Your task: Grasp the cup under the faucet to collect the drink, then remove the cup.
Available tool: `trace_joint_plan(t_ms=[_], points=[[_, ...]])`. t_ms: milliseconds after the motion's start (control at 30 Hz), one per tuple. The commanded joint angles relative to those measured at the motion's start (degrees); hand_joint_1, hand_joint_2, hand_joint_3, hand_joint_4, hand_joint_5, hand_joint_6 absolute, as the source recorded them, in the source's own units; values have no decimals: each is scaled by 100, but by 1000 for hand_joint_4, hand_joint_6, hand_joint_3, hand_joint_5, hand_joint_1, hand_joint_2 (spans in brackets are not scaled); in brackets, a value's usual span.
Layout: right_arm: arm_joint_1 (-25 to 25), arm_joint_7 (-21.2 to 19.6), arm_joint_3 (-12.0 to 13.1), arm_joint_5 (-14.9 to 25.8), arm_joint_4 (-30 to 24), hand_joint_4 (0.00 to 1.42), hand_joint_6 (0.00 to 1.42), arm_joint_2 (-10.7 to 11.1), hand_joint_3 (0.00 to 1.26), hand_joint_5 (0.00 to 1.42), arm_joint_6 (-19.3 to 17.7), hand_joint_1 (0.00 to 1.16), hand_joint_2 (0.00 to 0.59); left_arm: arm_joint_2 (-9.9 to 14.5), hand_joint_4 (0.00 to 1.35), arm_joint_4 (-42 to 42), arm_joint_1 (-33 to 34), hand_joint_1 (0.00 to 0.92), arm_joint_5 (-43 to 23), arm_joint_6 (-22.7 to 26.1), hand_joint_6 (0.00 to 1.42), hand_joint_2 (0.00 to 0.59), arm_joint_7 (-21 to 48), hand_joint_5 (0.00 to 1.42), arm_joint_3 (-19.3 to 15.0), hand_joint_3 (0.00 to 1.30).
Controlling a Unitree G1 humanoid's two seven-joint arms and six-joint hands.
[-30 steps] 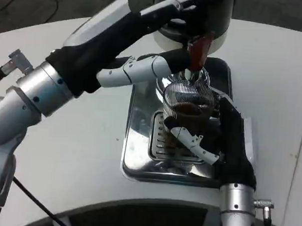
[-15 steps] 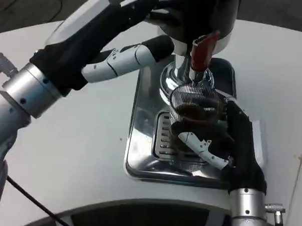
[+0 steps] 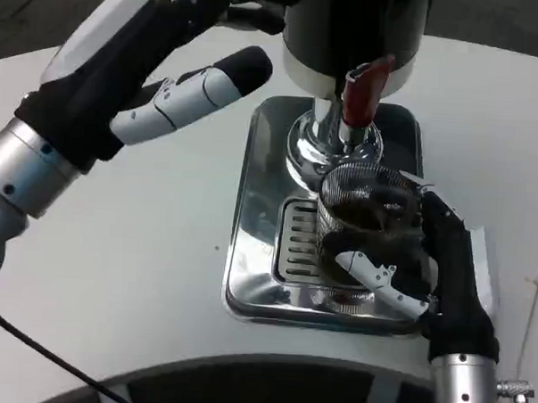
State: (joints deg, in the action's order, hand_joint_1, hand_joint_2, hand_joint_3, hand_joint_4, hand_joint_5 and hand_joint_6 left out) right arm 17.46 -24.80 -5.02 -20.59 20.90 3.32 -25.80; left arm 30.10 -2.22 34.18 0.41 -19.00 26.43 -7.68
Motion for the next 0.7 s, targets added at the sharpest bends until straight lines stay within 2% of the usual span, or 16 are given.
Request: trace_joint_plan(t_ms=[33,700], points=[[-281,81,130,94,-148,916,1084,63,774,1130,15,852,187,49,225,-248,-327,0,-62,109,248,148,-169,314,-173,190],[-611,369,303,181,-695,968,1169,157,822,1185,-5,848,178,73,246,-960,-1475,0,-80,481,262,149,-492,329,-692,222]])
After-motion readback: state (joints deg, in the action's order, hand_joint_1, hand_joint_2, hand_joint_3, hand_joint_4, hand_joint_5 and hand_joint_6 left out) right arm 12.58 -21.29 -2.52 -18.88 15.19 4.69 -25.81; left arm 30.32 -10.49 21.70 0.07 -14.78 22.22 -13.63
